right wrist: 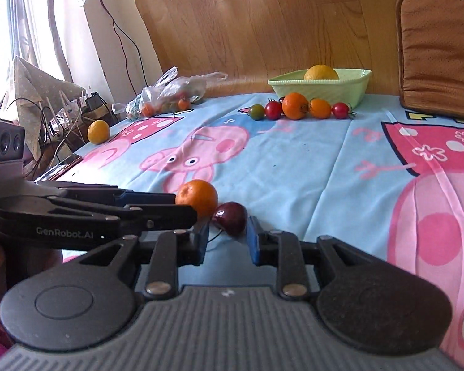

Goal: Organize fruits
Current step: 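Grasp a mandarin with the left tool while the right grasps a dark cherry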

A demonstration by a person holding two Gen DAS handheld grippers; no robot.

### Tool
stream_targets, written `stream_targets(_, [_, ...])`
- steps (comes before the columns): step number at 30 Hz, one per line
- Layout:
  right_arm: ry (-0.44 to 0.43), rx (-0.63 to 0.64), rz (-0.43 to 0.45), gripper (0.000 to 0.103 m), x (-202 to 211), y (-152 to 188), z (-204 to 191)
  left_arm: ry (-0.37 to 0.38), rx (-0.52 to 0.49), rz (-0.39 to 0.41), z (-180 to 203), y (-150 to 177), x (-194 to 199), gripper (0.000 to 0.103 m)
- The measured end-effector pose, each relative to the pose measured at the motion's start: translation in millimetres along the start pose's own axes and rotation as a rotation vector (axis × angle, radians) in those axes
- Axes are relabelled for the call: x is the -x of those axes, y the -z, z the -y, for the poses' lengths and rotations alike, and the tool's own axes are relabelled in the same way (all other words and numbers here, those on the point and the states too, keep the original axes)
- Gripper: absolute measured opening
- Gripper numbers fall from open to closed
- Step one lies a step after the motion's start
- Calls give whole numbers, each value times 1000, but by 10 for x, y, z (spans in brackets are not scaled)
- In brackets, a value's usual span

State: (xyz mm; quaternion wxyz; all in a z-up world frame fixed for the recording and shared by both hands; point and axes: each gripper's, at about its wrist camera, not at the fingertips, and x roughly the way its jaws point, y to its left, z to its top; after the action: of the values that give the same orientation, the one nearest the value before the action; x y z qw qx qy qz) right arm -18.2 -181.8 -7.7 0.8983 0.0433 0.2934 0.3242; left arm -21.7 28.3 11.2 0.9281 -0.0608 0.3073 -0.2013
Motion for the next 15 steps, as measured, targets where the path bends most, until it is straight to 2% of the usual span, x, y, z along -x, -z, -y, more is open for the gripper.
stream_targets(3, [11, 18, 11, 33, 28, 29, -36, -4, -3, 28, -17, -43, 73, 56])
stream_targets(6, [26, 44, 20, 46, 18, 34, -62, 6, 14, 36, -59, -105, 77, 58])
stream_targets(15, [78, 166, 13, 46, -132, 28, -191, 26, 23, -9, -89, -182, -175, 59])
